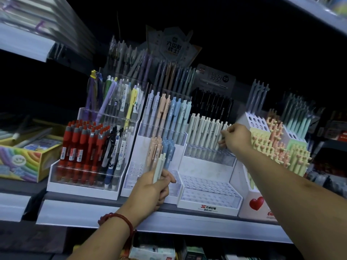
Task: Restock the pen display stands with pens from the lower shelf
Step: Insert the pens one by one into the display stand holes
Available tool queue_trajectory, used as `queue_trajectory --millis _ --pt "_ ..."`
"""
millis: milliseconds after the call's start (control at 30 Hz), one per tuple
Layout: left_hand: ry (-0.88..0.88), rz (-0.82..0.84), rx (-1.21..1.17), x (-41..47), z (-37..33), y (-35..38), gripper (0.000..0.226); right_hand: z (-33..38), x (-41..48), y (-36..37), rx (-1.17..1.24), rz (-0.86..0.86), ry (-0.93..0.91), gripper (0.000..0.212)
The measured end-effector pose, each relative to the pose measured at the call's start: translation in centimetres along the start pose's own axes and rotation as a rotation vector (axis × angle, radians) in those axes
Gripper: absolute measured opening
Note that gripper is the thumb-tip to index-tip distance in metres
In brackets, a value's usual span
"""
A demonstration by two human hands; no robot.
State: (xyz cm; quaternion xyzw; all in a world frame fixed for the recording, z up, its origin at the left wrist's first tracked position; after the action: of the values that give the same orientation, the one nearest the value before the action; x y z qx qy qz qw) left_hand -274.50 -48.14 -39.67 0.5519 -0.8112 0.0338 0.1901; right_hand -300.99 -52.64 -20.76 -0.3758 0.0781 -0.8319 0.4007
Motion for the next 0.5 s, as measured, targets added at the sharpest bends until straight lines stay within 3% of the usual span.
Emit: queue_trajectory --millis 133,200,233,267,333,400,500 --pt "-0.003 0.002 0.008 0.0 -0.2 0.1 0.017 -0.8 0.0 0.7 -0.053 0.047 0.007 0.010" --pt "-0.008 0.005 0.008 0.0 -0.2 0.1 0.018 -1.1 -0.3 0.4 -0.131 -0.009 0.009 0.008" --pt "-0.009 0.005 0.008 0.0 -0.2 0.1 0.018 -1.0 -0.8 0.1 -0.170 -0.064 0.004 0.017" --pt "-0.010 0.004 0.009 0.0 -0.2 0.1 0.018 -0.3 -1.8 -0.1 -0.177 -0.106 -0.029 0.025" --pt "-0.011 0.007 0.012 0.0 -0.2 0.1 0.019 1.8 -4.7 0.4 -0.080 -0.110 -0.156 0.020" --pt "-0.011 0.016 0.006 -0.1 -0.2 0.2 0.019 4.4 -8.4 2.7 0.053 0.092 -0.254 0.012" --pt "-0.011 0.028 -0.012 -0.2 -0.2 0.3 0.017 6.5 -14.0 7.3 0.235 0.579 -0.249 0.019"
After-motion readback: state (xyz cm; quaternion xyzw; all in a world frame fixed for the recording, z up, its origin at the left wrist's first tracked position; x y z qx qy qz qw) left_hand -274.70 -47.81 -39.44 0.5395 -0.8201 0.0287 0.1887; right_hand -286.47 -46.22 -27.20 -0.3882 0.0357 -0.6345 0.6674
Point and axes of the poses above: each hand's wrist, its own x-axis towards the middle knuckle, its own y-axis out of the palm, z = x × y, the point moved 9 cm from there along x, towards the middle knuckle, and after that the axes turned 3 degrees about x, right-handed, at the moved point
